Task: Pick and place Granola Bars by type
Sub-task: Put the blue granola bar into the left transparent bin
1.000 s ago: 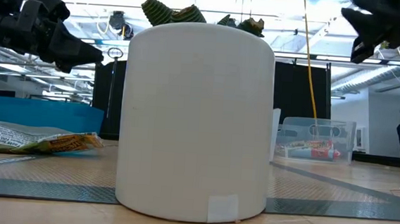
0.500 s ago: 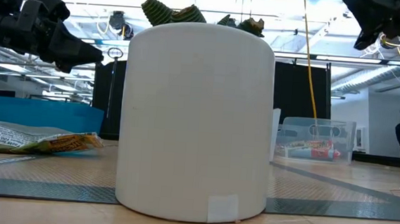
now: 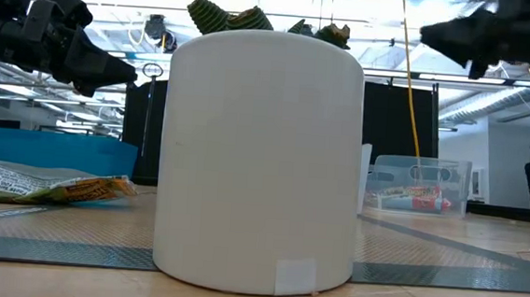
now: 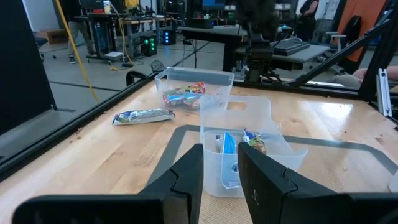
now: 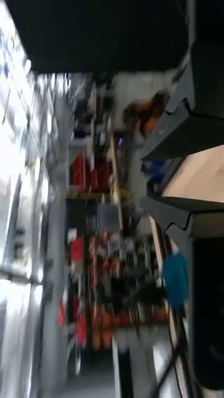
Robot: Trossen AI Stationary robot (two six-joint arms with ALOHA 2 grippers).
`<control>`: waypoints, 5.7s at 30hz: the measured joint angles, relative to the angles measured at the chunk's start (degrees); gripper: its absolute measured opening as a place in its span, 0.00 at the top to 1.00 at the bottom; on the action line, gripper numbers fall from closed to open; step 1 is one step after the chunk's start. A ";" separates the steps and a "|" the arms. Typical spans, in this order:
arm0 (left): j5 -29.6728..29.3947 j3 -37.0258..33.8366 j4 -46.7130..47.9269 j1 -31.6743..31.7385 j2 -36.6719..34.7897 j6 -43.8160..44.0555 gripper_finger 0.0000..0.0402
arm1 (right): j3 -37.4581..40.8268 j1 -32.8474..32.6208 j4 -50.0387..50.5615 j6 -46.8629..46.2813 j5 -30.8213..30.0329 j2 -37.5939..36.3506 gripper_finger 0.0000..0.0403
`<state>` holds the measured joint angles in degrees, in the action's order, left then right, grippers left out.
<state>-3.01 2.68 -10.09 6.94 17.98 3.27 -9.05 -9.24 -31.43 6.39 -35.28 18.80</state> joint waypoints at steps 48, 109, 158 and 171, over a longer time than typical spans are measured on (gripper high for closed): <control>0.02 0.00 -0.02 0.00 0.02 -0.04 0.74 | -80.10 40.55 78.02 -11.24 33.98 93.82 0.48; 0.02 0.00 -0.02 0.00 0.01 -0.02 0.74 | -73.56 42.15 67.02 -11.18 38.44 90.11 1.00; 0.02 0.02 -0.07 0.00 0.01 -0.02 0.74 | -32.89 5.56 19.73 -5.46 55.23 49.62 1.00; 0.00 0.02 -0.04 0.00 0.02 -0.02 0.74 | -20.94 5.85 -6.82 -30.71 97.24 49.23 1.00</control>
<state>-3.01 2.70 -10.13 6.94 18.00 3.25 -29.99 -3.40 -38.25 -24.32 61.96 68.03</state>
